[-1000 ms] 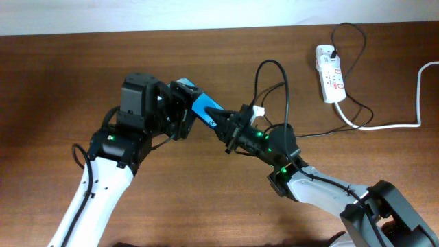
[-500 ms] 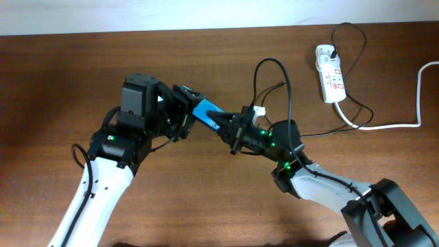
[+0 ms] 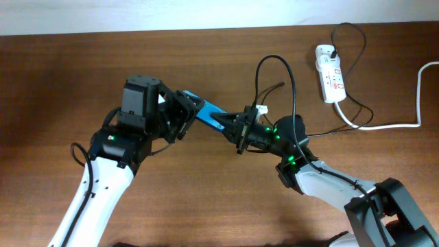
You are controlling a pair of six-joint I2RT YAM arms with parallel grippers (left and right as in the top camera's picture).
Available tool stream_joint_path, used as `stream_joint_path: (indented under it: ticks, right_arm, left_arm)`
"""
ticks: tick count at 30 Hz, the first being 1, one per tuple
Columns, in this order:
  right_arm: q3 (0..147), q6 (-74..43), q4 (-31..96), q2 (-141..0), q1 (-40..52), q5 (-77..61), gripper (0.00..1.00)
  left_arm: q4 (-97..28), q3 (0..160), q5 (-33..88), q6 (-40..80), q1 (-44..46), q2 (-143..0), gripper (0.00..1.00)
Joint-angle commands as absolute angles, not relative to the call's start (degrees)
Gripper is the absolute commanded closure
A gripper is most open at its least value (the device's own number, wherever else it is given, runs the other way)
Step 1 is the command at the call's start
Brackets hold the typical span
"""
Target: Plug charger to phone and switch on socket
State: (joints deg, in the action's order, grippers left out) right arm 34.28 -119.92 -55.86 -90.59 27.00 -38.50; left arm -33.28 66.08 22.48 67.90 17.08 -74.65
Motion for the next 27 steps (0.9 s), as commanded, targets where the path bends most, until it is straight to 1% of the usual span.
stream_joint_path:
  ticks: [1, 4, 9, 12, 14, 16, 18, 22, 24, 25, 27]
  right_arm:
    - [34.8, -119.5, -49.9, -90.3, 27.0, -46.0, 0.96]
    - [34.8, -119.5, -48.4, -90.3, 27.0, -48.1, 0.96]
    - [34.8, -119.5, -48.2, -90.3, 27.0, -46.3, 0.96]
    - [34.8, -119.5, -48.2, -90.3, 27.0, -46.3, 0.96]
    - [34.8, -119.5, -48.2, -90.3, 27.0, -46.3, 0.96]
    - [34.8, -119.5, -48.2, -90.3, 27.0, -46.3, 0.96]
    - [34.8, -119.5, -48.2, -90.3, 27.0, -46.3, 0.96]
    - [34.8, -119.5, -48.2, -90.3, 27.0, -46.0, 0.96]
    - [34.8, -119.5, -48.2, -90.3, 27.0, -45.9, 0.96]
    - [34.8, -119.5, -48.2, -90.3, 27.0, -45.9, 0.96]
    - [34.8, -119.5, -48.2, -90.3, 27.0, -45.9, 0.96]
  left_arm:
    - [-32.5, 66.5, 23.0, 65.9, 17.3, -74.7, 0.48]
    - [-34.5, 66.5, 23.4, 65.9, 17.3, -74.7, 0.52]
    - [-37.4, 66.5, 23.2, 68.4, 17.3, -74.7, 0.53]
    - [-39.2, 66.5, 23.0, 74.0, 17.3, -74.7, 0.54]
    - [-41.0, 66.5, 22.4, 77.5, 17.3, -74.7, 0.52]
    - [-43.5, 66.5, 20.8, 82.3, 17.3, -74.7, 0.52]
    - [-43.8, 66.5, 19.4, 84.5, 17.3, -74.7, 0.52]
    - [-43.8, 66.5, 18.9, 87.0, 17.3, -74.7, 0.55]
    - [-43.8, 66.5, 17.8, 87.4, 17.6, -74.7, 0.60]
    - [-43.8, 66.5, 16.3, 88.4, 18.3, -74.7, 0.61]
    - [-43.8, 66.5, 13.6, 90.9, 20.0, -74.7, 0.60]
